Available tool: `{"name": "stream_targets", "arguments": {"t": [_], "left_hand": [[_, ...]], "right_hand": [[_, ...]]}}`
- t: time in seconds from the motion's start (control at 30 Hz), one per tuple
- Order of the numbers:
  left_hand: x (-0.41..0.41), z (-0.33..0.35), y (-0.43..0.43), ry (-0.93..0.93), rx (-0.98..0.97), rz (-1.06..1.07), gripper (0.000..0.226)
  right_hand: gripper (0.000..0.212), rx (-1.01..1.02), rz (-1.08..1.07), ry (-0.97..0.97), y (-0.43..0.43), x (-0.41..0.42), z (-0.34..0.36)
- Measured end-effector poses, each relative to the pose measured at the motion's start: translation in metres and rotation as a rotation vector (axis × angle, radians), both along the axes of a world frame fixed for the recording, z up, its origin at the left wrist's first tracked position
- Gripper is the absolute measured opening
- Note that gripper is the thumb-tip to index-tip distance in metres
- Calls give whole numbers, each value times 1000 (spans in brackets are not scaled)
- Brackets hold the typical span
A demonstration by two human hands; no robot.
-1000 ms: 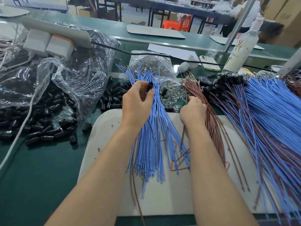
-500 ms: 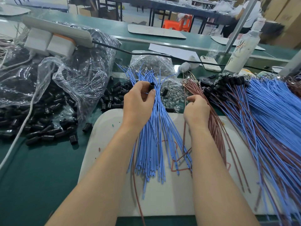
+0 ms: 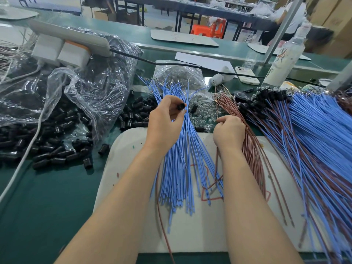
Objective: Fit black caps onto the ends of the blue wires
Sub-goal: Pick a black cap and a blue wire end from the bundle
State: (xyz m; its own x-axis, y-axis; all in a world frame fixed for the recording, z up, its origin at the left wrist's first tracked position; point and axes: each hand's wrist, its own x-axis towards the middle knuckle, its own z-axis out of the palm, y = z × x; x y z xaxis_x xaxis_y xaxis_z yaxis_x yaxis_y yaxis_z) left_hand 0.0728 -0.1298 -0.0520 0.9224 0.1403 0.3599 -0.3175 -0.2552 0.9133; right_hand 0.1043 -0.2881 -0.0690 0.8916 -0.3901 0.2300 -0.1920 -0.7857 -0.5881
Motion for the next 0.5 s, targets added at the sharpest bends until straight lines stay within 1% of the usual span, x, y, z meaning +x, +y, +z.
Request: {"name": "stream_targets", "arguments": {"t": [0.13,0.2,0.27,0.3,0.37,0.5], "left_hand": [[-1,0,-1,-12,-25,-41,19],[-2,0,-1,-17,-34,-53,19],[-3,0,-2,-20,-43,-64,21],[-3,1,-2,-21,-49,-70,22],[-4,1,-3,-17,-54,-80,23],[-4,1,-3,-21,-41,-76,18]], "right_hand": [[23,17,-12,-32,1,-2,0],[32,-11,-4,-13,2,-3,1],[42,-96,7,50,3,-3,0],[43,-130,12,71,3,-2,0],[38,-134,12,75,3,-2,0],[28,-85,-3,17,1,-1,-2]]}}
